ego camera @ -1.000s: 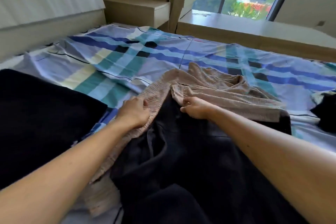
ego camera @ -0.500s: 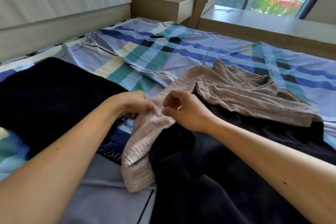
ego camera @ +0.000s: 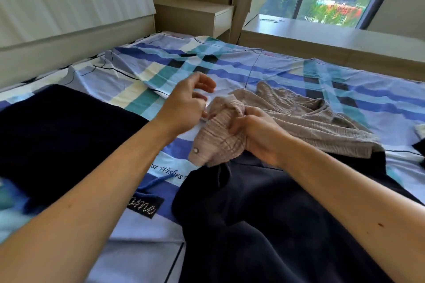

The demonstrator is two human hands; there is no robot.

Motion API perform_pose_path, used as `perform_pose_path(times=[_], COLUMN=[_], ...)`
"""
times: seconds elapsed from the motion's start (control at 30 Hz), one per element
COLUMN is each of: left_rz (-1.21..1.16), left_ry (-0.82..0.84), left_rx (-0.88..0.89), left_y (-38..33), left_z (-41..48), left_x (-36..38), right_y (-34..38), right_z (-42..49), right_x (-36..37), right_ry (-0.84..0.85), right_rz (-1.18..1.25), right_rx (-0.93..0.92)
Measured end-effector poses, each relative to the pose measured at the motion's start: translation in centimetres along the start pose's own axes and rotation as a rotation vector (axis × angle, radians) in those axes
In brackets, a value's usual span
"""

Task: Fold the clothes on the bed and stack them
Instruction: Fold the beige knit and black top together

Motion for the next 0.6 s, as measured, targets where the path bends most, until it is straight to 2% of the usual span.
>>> perform_pose_path(times=[0.03, 0.07, 0.13, 0.2, 0.23, 0.3, 0.37, 0.43, 0.53, 0.6], left_rz=[0.163, 0.236, 0.254, 0.326, 0.360, 0.369, 0.330, 0.380, 0.421, 0.472], left_ry=[0.024, 0.132, 0.327, 0.338, 0.317, 0.284, 0.276, 0.224, 0.129, 0.062], left_rx=[0.132, 0.217, 0.252, 0.248, 0.239, 0.166, 0.118, 0.149, 0.189, 0.177], left_y=[0.1, 0.8, 2.2, 3.3, 3.7, 4.5, 5.0, 5.1, 5.1, 5.5], left_z=[-0.1, -0.2, -0.5, -0.5, -0.2, 0.4, 0.5, 0.4, 0.4, 0.6], left_x=[0.4, 1.1, 2.7, 3.7, 3.7, 3.6, 3.4, 3.5, 3.1, 2.8], right_y=[0.3, 0.5, 0.9, 1.3, 1.2, 0.8, 0.0, -0.3, 0.4, 1.1], right_z=[-0.1, -0.3, -0.9, -1.7, -1.7, -1.5, -1.4, -1.5, -1.8, -1.8], right_x=[-0.5, -0.9, -1.4, -2.1, -3.0, -5.0, -6.5, -7.5, -9.0, -10.3], right_ry=[0.040, 0.089, 0.190, 0.264, 0.293, 0.206, 0.056, -0.030, -0.109, -0.133], right_rz=[0.009, 0.018, 0.020, -0.088, -0.275, -0.854, -1.246, -1.380, -1.432, -1.426], right_rx=[0.052, 0.098, 0.186, 0.215, 0.194, 0.148, 0.141, 0.072, -0.057, -0.043])
Point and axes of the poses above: each hand's wrist, its own z-axis towards the middle knuckle, its own x-axis out of the palm, y = z × x, the point moved 2 cm from there along z, towards the middle knuckle, and after that the axes turned 3 degrees about -x, right-handed, at the moved point
